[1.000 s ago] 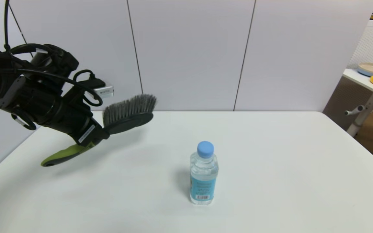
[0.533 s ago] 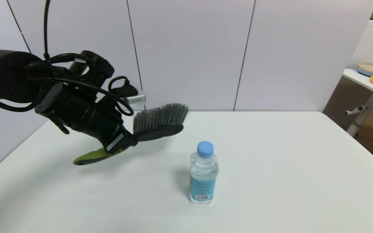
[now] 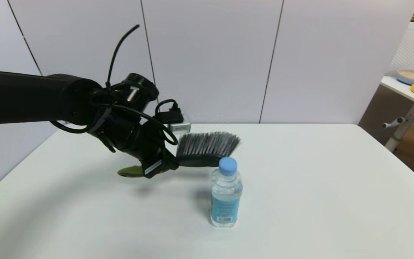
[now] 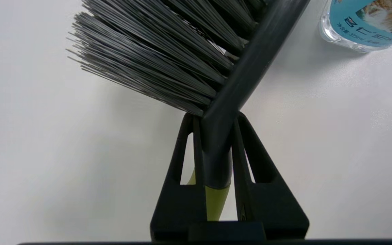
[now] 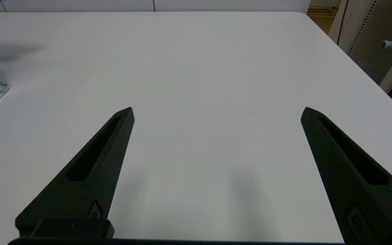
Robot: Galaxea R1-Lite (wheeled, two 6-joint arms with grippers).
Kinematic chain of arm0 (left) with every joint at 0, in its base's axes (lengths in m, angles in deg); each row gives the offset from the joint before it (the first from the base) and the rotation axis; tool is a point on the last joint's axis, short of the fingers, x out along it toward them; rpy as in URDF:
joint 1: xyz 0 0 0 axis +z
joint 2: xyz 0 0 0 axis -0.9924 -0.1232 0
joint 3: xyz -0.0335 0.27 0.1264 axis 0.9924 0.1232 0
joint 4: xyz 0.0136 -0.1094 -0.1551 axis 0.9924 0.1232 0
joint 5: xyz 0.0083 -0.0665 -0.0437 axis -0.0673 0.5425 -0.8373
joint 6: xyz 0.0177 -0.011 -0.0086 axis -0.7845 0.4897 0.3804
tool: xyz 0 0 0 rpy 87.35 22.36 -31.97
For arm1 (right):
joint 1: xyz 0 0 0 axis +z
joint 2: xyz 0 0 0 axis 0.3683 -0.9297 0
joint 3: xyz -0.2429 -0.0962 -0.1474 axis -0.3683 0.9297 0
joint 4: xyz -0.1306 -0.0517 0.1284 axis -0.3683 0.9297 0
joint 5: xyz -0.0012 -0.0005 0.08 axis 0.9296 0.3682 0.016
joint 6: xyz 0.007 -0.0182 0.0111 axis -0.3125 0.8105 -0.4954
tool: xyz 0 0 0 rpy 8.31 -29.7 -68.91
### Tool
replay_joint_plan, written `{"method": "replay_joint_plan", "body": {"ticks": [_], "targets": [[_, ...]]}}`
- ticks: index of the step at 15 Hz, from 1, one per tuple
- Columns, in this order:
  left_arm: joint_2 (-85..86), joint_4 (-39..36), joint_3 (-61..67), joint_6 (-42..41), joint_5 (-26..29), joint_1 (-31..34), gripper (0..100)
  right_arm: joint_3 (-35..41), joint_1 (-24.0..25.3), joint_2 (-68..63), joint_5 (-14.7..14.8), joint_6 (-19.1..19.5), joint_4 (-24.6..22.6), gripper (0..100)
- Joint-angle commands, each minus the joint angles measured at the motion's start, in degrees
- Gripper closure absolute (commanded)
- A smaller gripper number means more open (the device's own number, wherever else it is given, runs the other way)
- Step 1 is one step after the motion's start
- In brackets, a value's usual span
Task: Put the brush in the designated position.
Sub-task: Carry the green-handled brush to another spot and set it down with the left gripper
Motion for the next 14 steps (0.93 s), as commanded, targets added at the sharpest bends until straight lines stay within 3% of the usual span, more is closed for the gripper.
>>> {"method": "replay_joint_plan", "body": {"ticks": [1, 8, 14], "targets": [[-5.34, 0.26, -3.12, -0.25, 0.15, -1.05, 100, 0.09, 0.01, -0.07, -0.01, 0.04, 0.0, 0], [-13.16, 5.45, -15.51, 3.0, -0.2, -1.4, 100, 0.09, 0.01, -0.07, -0.01, 0.04, 0.0, 0], [-15.8, 6.59, -17.89, 3.27, -0.2, -2.37, 100, 0.09, 0.01, -0.07, -0.01, 0.04, 0.0, 0]]}}
